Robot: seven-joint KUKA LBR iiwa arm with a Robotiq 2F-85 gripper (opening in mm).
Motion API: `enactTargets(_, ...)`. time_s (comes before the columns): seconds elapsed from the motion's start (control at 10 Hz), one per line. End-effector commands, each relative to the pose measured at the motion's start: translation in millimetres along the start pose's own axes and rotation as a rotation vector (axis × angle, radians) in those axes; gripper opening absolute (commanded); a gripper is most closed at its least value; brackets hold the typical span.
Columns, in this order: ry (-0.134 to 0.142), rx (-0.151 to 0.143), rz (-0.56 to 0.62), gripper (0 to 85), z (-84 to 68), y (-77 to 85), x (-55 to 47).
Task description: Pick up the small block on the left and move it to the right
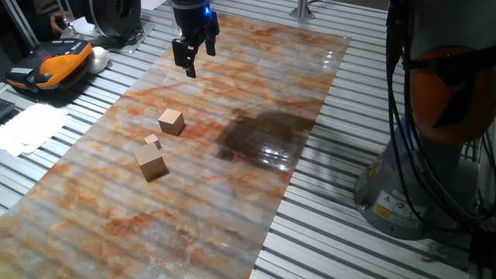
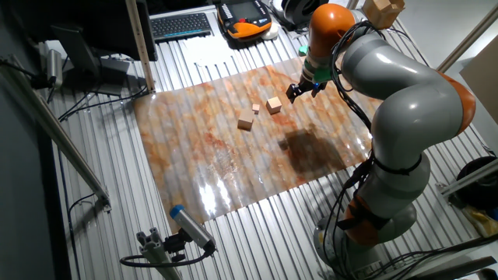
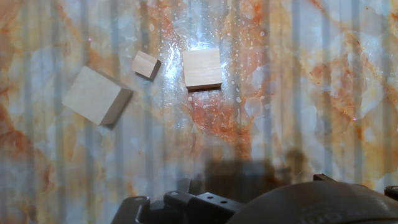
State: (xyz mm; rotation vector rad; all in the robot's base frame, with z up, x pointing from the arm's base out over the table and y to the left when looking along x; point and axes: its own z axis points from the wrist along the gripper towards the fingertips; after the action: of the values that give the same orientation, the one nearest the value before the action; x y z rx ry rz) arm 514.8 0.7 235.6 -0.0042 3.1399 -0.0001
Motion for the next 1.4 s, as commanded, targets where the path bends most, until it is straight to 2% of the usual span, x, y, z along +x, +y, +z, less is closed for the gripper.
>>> enactTargets(0.0,-0.069,0.034,0.016,0.0,-0.1,0.1,0.0)
enactTargets(0.7,-0.062,0.034,0.023,0.0,-0.4,-0.2,-1.4)
enactTargets(1.1,-0.057,0.021,0.033,0.0,2.6,0.2,-10.1)
enactTargets(1.2,-0.051,0.007,0.044,0.0,4.5,2.3,-15.2)
enactTargets(1.3,-0.045,0.006,0.053,0.0,6.3,4.3,-22.2)
